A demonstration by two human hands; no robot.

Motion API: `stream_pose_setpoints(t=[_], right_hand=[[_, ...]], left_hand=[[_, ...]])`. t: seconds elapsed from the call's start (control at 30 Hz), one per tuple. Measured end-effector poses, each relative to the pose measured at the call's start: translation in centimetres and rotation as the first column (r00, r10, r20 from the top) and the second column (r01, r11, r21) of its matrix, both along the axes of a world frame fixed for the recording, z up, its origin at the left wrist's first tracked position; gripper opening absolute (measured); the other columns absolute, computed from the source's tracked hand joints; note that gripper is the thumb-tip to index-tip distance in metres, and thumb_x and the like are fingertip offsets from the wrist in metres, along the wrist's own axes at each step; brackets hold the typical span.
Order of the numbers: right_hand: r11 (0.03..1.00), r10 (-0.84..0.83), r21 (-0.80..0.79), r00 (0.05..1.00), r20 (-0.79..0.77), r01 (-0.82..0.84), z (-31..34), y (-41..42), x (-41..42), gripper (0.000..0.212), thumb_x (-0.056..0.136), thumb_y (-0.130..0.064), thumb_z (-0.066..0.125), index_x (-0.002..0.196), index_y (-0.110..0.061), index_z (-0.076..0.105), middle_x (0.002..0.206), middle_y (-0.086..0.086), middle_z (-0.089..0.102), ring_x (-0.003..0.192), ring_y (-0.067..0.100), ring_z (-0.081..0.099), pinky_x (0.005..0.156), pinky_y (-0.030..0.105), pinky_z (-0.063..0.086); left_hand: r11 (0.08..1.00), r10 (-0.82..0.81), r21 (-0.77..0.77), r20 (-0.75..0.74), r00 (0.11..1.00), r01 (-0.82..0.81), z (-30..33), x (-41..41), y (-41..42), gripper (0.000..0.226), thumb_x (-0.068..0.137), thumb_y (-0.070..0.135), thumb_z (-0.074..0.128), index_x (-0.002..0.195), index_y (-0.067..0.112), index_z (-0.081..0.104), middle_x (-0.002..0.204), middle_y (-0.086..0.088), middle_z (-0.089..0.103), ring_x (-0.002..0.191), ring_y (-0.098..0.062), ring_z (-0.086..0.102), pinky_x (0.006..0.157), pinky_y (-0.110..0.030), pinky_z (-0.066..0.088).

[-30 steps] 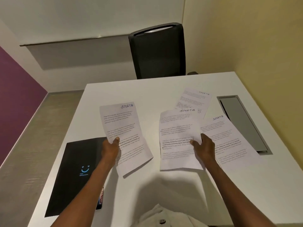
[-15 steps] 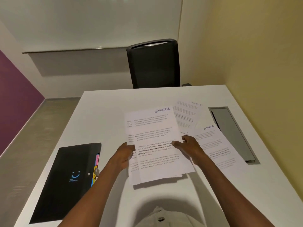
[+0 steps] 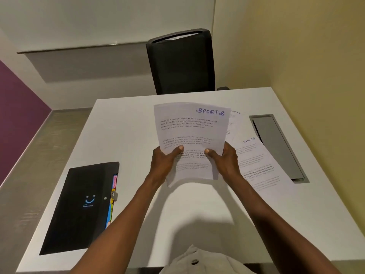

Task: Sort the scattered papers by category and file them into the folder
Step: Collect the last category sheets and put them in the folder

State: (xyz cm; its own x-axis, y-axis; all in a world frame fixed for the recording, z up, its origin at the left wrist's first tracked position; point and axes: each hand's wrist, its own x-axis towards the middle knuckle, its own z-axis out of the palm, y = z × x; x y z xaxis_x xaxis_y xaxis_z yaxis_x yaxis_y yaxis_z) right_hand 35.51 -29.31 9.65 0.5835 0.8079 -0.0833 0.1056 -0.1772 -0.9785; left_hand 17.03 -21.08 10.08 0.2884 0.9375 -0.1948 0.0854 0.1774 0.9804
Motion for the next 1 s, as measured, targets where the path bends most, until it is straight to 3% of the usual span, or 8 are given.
stream_pose_setpoints(t=[0.07, 0.23, 0.47, 0.6, 0.73, 0.87, 1.0], right_hand=[[1.000, 0.005, 0.013, 1.000, 0.009, -0.006, -0.1, -0.2, 0.5, 0.040, 0.084, -0.018, 0.072, 0.122, -0.016, 0.060, 0.108, -0.005, 0.068, 0.095, 0.012, 0.064, 0.077, 0.023, 0.052], [0.994, 0.105, -0.012, 0.993, -0.051, -0.105, -2.8, -1.6, 0.6, 0.041, 0.087, -0.017, 0.070, 0.126, -0.018, 0.055, 0.112, -0.005, 0.067, 0.100, 0.008, 0.064, 0.068, 0.012, 0.052], [0.989, 0.136, -0.044, 0.979, -0.153, -0.144, -6.4, -3.0, -0.4, 0.031, 0.086, -0.010, 0.070, 0.115, -0.017, 0.061, 0.105, -0.002, 0.071, 0.097, 0.016, 0.068, 0.076, 0.029, 0.059], [0.988, 0.149, -0.008, 0.976, -0.157, -0.152, -6.8, -3.3, -0.3, 0.032, 0.087, -0.008, 0.070, 0.116, -0.019, 0.061, 0.107, -0.003, 0.071, 0.095, 0.011, 0.068, 0.076, 0.026, 0.059], [0.986, 0.150, -0.058, 0.981, -0.124, -0.158, -8.6, -3.9, -1.0, 0.033, 0.087, -0.009, 0.069, 0.117, -0.021, 0.060, 0.111, 0.002, 0.069, 0.100, 0.014, 0.067, 0.076, 0.021, 0.057], [0.988, 0.121, -0.092, 0.991, -0.061, -0.126, -7.7, -3.0, -0.3, 0.034, 0.087, -0.011, 0.068, 0.120, -0.016, 0.060, 0.110, -0.002, 0.067, 0.093, 0.009, 0.065, 0.064, 0.010, 0.052], [0.968, 0.185, -0.157, 0.980, -0.080, -0.195, -6.4, -1.9, 1.9, 0.041, 0.087, -0.012, 0.069, 0.126, -0.016, 0.059, 0.113, -0.005, 0.066, 0.093, 0.009, 0.064, 0.063, 0.008, 0.047]], left_hand=[[1.000, 0.013, 0.021, -0.008, 1.000, -0.012, 0.0, 0.1, 0.2, 0.036, 0.080, 0.028, 0.082, 0.113, 0.019, 0.072, 0.103, 0.005, 0.077, 0.094, -0.014, 0.073, 0.082, -0.032, 0.058], [0.996, 0.074, -0.050, -0.087, 0.993, -0.078, -3.0, -0.3, -1.2, 0.041, 0.071, 0.028, 0.089, 0.109, 0.022, 0.072, 0.100, 0.007, 0.077, 0.091, -0.012, 0.073, 0.078, -0.030, 0.058], [0.979, 0.154, -0.116, -0.101, 0.983, -0.165, -6.4, -0.9, -4.4, 0.031, 0.075, 0.018, 0.086, 0.102, 0.023, 0.072, 0.093, 0.011, 0.076, 0.085, 0.000, 0.071, 0.073, -0.016, 0.055], [0.984, 0.154, -0.073, -0.102, 0.983, -0.161, -6.9, -0.8, -4.5, 0.030, 0.082, 0.020, 0.081, 0.111, 0.017, 0.072, 0.101, 0.007, 0.076, 0.092, -0.006, 0.071, 0.080, -0.022, 0.056], [0.985, 0.147, -0.073, -0.146, 0.978, -0.158, -7.6, -0.3, -5.0, 0.026, 0.086, 0.022, 0.077, 0.111, 0.019, 0.072, 0.101, 0.010, 0.075, 0.091, -0.004, 0.071, 0.072, -0.015, 0.054], [0.985, 0.125, -0.099, -0.180, 0.976, -0.144, -7.4, 0.1, -3.3, 0.023, 0.085, 0.020, 0.078, 0.107, 0.020, 0.071, 0.101, 0.006, 0.075, 0.091, -0.010, 0.071, 0.076, -0.023, 0.056], [0.988, -0.046, -0.153, -0.207, 0.977, 0.014, -6.2, -0.1, -1.2, 0.029, 0.084, 0.019, 0.078, 0.112, 0.017, 0.071, 0.103, 0.003, 0.076, 0.093, -0.014, 0.073, 0.090, -0.036, 0.057]])
